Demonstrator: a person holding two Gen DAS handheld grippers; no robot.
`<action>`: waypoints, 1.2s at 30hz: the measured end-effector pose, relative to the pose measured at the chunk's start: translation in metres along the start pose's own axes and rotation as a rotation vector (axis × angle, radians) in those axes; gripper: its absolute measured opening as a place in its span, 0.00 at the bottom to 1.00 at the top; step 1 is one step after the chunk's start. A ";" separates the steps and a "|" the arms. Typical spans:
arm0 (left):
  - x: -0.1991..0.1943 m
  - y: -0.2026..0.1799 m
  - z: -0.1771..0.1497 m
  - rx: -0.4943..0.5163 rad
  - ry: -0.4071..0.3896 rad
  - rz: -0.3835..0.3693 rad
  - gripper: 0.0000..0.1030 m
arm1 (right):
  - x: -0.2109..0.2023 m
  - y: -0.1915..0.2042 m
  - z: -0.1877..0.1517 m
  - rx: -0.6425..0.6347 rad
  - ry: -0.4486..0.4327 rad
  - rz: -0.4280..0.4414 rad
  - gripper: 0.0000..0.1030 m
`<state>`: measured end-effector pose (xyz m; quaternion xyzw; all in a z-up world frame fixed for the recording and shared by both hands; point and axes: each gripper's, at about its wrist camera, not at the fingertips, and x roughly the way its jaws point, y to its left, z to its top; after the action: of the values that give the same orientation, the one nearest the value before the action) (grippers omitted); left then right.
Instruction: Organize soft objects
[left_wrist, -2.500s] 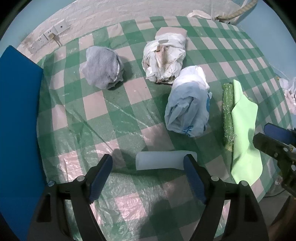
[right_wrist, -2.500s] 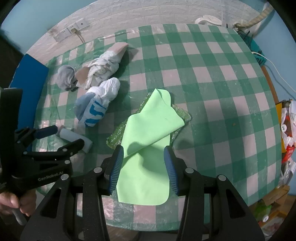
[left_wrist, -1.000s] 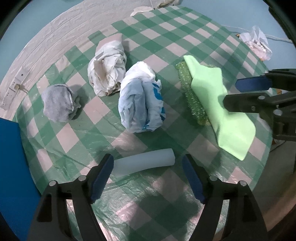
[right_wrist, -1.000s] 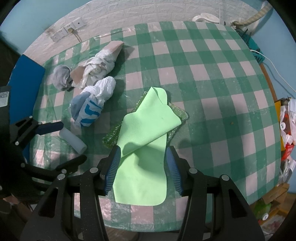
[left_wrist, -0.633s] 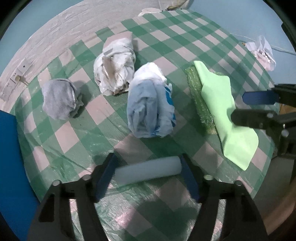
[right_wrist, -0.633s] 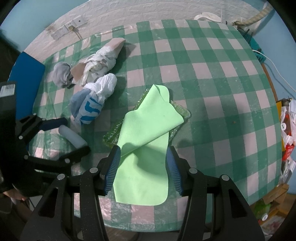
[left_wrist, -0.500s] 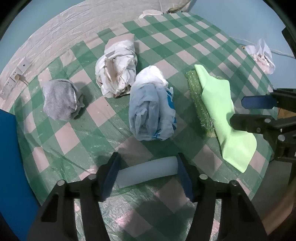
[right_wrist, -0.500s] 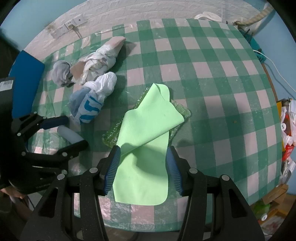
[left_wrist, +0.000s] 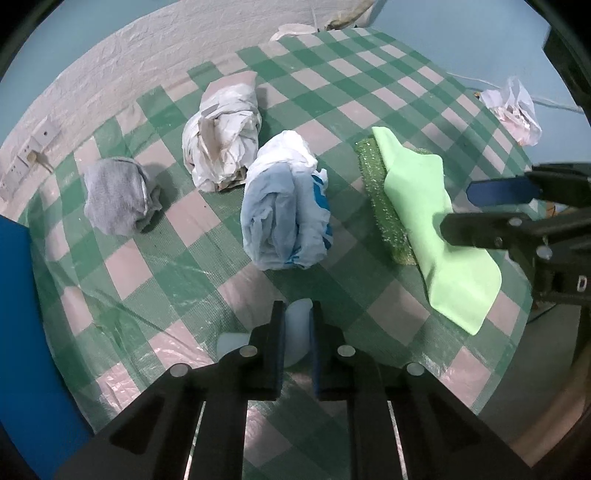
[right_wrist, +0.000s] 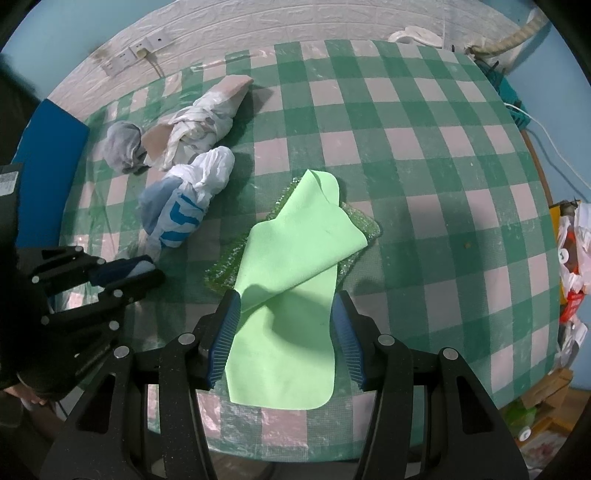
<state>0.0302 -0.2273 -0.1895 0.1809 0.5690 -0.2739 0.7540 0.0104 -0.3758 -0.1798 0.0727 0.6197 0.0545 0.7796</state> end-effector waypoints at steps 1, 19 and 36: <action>-0.001 -0.001 -0.001 0.002 -0.001 -0.001 0.11 | 0.000 0.000 0.000 0.000 0.000 0.000 0.50; -0.029 0.024 -0.010 -0.087 -0.031 0.007 0.11 | 0.000 0.018 0.011 -0.016 -0.032 0.012 0.54; -0.049 0.056 -0.023 -0.147 -0.067 0.009 0.11 | 0.023 0.064 0.057 0.036 -0.012 0.089 0.63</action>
<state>0.0373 -0.1600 -0.1509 0.1184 0.5612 -0.2340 0.7851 0.0712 -0.3115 -0.1773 0.1146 0.6119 0.0773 0.7788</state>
